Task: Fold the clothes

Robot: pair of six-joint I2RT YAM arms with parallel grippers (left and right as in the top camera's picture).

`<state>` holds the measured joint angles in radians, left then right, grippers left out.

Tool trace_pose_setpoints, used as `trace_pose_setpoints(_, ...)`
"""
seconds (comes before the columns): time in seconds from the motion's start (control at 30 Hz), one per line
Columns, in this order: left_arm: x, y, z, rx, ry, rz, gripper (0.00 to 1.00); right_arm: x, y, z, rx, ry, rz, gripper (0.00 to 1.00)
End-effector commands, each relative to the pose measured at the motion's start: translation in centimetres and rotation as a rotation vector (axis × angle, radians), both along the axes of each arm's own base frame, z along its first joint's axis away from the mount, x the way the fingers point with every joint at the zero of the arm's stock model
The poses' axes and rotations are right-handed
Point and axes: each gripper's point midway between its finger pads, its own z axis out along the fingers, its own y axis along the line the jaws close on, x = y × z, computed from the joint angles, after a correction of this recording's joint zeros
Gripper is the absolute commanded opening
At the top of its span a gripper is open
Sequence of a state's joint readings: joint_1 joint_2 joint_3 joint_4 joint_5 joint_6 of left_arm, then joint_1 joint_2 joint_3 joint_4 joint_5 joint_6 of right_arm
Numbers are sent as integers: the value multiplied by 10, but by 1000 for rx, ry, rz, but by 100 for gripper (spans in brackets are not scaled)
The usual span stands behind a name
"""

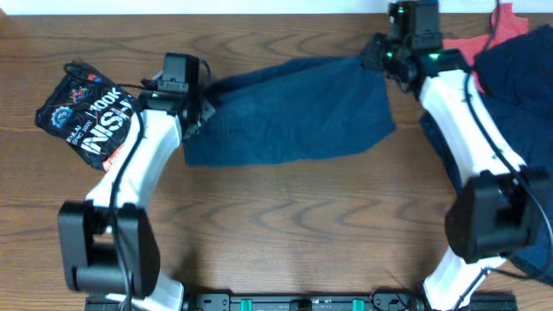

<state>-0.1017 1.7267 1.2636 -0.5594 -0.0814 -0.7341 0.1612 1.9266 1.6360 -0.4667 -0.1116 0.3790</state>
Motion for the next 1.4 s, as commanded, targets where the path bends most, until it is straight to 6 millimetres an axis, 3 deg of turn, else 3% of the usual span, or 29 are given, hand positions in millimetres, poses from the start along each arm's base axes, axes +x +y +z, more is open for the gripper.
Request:
trace_pose_setpoints(0.0,28,23,-11,64,-68,40,6,34,-1,2,-53,-113,-37,2)
trace_pose_setpoints(0.07,55,22,-9,73,-166,16,10,52,12,-3,-33,-180,-27,1)
trace_pose_setpoints(0.1,67,21,-8,75,-209,11,26,60,18,-8,-18,-204,-29,5)
trace_pose_setpoints(0.17,84,20,-10,71,-269,12,47,69,24,-26,11,-203,-43,30)
trace_pose_setpoints(0.2,88,19,-12,70,-281,12,64,70,24,-43,36,-167,-62,51)
trace_pose_setpoints(0.23,89,19,-15,71,-279,10,75,68,26,-56,45,-132,-61,60)
trace_pose_setpoints(0.3,88,20,-18,99,-264,-31,85,62,23,-76,49,-66,-48,96)
trace_pose_setpoints(0.33,88,21,-19,124,-254,-71,87,59,20,-82,42,-41,-48,99)
trace_pose_setpoints(0.47,79,22,-12,193,-218,-172,90,44,-3,-84,1,32,-58,99)
trace_pose_setpoints(0.57,67,17,-13,164,-174,-194,89,22,-9,-85,21,129,-42,99)
trace_pose_setpoints(0.7,50,14,-26,137,-90,-215,68,-14,-5,-99,58,289,22,99)
trace_pose_setpoints(0.83,38,15,-46,134,-10,-220,65,-37,-1,-121,26,385,78,99)
trace_pose_setpoints(0.97,31,15,-73,129,62,-225,54,-52,12,-137,-16,413,145,86)
trace_pose_setpoints(1.07,19,16,-93,124,139,-229,35,-57,15,-146,-39,419,147,60)
trace_pose_setpoints(1.2,-6,14,-112,102,259,-243,34,-71,6,-166,-80,463,119,54)
trace_pose_setpoints(1.37,-40,16,-118,91,399,-245,34,-99,-15,-196,-144,552,74,37)
